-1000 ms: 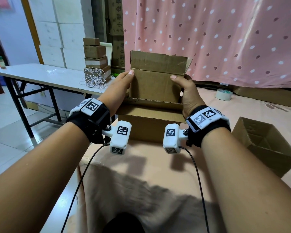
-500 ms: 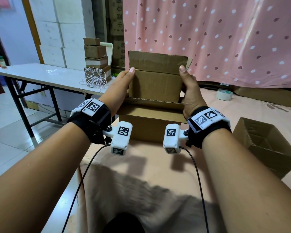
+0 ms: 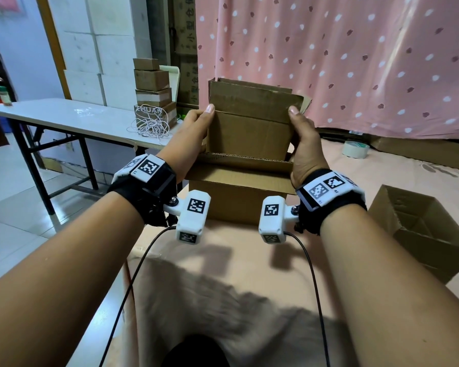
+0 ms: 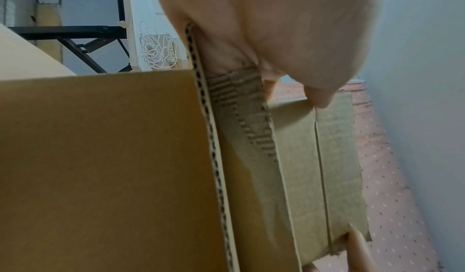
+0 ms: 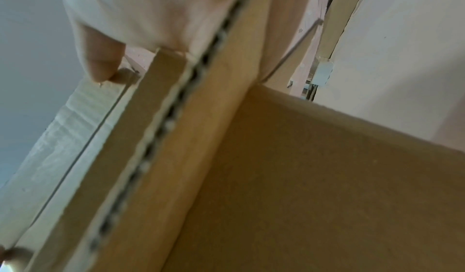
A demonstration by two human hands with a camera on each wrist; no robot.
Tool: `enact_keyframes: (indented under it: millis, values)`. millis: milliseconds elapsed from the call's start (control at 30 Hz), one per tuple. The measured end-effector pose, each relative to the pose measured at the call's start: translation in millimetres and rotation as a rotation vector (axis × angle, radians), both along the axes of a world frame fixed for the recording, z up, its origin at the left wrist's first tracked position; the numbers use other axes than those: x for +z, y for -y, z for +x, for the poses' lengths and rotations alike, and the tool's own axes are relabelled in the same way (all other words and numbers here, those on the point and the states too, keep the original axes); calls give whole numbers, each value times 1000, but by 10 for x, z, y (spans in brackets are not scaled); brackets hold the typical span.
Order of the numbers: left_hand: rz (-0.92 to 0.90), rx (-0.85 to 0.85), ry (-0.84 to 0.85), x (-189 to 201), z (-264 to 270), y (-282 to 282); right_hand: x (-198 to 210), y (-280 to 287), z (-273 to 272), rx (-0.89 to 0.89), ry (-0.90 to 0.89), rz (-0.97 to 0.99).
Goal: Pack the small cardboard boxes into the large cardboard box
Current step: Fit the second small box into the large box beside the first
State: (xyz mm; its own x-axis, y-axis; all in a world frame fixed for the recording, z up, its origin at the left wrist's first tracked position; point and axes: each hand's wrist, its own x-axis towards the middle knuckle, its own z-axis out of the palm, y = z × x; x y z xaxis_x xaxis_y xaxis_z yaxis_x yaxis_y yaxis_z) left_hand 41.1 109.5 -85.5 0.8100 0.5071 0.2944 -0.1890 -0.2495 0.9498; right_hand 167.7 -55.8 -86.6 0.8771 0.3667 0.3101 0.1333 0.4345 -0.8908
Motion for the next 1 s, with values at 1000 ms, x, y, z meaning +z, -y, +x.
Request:
enact_keyframes:
  millis: [1000]
  values:
    - [76, 45, -48, 37, -9, 25, -98, -74, 193, -91, -13, -76]
